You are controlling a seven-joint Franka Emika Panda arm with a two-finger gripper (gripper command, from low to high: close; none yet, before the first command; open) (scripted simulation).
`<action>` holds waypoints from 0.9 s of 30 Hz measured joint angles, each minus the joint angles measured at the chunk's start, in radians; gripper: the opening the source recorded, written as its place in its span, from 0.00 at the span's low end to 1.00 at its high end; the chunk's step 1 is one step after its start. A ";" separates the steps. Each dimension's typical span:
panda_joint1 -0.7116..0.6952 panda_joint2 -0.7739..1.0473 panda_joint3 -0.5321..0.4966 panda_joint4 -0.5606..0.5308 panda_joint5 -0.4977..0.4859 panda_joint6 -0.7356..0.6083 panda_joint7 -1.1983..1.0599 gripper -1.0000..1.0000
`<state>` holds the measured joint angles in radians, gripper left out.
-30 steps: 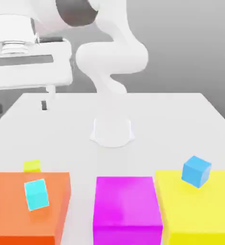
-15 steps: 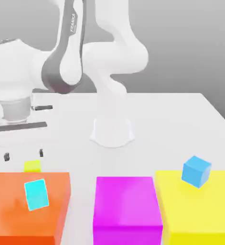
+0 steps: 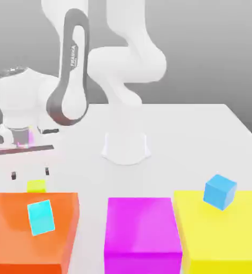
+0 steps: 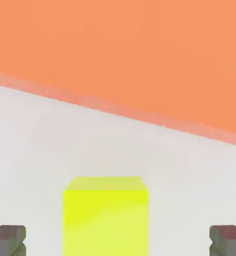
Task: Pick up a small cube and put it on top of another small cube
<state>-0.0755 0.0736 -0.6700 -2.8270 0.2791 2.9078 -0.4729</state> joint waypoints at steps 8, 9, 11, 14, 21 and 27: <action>-0.156 0.128 0.229 0.043 0.333 0.056 -0.246 0.50; -0.181 0.147 0.262 0.049 0.368 0.065 -0.274 0.50; -0.233 0.186 0.328 0.059 0.435 0.087 -0.329 0.50; -0.286 0.228 0.393 0.068 0.493 0.113 -0.380 0.00; -0.276 0.219 0.381 0.067 0.482 0.105 -0.370 0.00; -0.154 0.106 0.215 0.036 0.275 0.048 -0.203 0.00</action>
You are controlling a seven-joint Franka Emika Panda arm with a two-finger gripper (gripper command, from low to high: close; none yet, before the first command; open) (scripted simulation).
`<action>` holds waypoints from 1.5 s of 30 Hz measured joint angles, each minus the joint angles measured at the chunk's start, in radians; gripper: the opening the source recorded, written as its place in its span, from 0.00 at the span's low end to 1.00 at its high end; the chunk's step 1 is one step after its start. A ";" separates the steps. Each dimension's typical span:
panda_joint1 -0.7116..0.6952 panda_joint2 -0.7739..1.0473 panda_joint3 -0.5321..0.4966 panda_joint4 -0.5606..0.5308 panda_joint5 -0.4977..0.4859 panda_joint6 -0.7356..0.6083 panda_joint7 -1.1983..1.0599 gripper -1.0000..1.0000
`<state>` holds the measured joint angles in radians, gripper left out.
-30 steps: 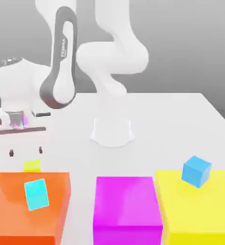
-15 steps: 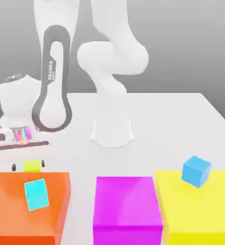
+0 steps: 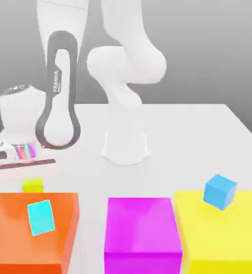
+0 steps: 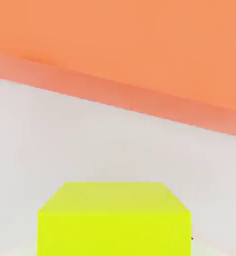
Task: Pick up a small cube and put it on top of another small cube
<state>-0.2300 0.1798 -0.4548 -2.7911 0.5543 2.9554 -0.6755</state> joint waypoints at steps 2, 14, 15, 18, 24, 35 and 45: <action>0.035 -0.035 -0.054 -0.011 -0.083 -0.015 0.063 0.00; 0.056 -0.174 -0.191 -0.063 -0.536 -0.095 0.380 0.00; 0.046 -0.178 -0.187 -0.052 -0.557 -0.111 0.388 0.00; 0.006 -0.191 -0.140 -0.004 -0.599 -0.171 0.392 0.00; 0.108 -0.216 -0.071 0.104 -0.628 -0.301 0.359 0.00; 0.256 -0.263 0.004 0.300 -0.611 -0.542 0.251 0.00; 0.274 -0.118 0.010 0.288 -0.501 -0.399 0.162 1.00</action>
